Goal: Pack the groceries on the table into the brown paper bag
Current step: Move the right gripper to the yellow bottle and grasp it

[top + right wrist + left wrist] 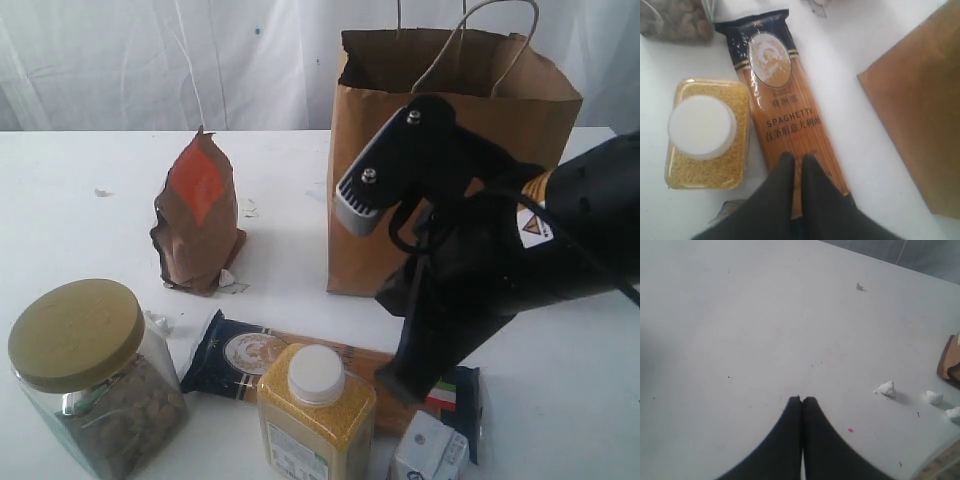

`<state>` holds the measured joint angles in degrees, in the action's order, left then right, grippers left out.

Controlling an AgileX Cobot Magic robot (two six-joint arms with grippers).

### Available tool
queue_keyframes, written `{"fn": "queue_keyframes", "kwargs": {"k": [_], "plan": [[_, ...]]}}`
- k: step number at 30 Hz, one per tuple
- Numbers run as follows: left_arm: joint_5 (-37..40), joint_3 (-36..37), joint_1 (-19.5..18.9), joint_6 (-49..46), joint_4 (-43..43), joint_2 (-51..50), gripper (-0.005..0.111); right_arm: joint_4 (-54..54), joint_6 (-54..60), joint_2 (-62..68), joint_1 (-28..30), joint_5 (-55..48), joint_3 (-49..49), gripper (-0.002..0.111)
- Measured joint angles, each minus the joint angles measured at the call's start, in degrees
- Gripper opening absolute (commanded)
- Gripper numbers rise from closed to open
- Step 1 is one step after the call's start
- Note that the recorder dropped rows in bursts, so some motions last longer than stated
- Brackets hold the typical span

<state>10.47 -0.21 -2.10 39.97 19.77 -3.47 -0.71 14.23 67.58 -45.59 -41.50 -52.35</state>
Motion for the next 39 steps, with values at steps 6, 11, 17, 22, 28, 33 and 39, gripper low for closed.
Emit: {"fn": "queue_keyframes", "kwargs": {"k": [6, 11, 17, 22, 28, 33, 39], "plan": [[0.0, 0.0, 0.0, 0.0, 0.0, 0.0, 0.000, -9.5, 7.2, 0.0, -0.1, 1.8, 0.0, 0.069], [0.0, 0.0, 0.0, 0.0, 0.0, 0.0, 0.000, -20.3, 13.2, 0.0, -0.2, 1.3, 0.0, 0.074], [0.0, 0.0, 0.0, 0.0, 0.0, 0.0, 0.000, -22.1, 15.1, 5.8, -4.5, 4.0, -0.1, 0.074], [0.0, 0.0, 0.0, 0.0, 0.0, 0.0, 0.000, -18.1, 15.2, 13.1, -5.2, 9.9, -0.1, 0.074], [0.0, 0.0, 0.0, 0.0, 0.0, 0.0, 0.000, -17.6, 15.2, 18.5, -5.2, 10.8, -0.1, 0.074], [0.0, 0.0, 0.0, 0.0, 0.0, 0.0, 0.000, -17.6, 15.2, 19.3, -5.2, 9.7, -0.1, 0.065], [0.0, 0.0, 0.0, 0.0, 0.0, 0.0, 0.000, -15.8, 15.2, 19.5, -5.2, 5.9, -0.2, 0.040]]}}
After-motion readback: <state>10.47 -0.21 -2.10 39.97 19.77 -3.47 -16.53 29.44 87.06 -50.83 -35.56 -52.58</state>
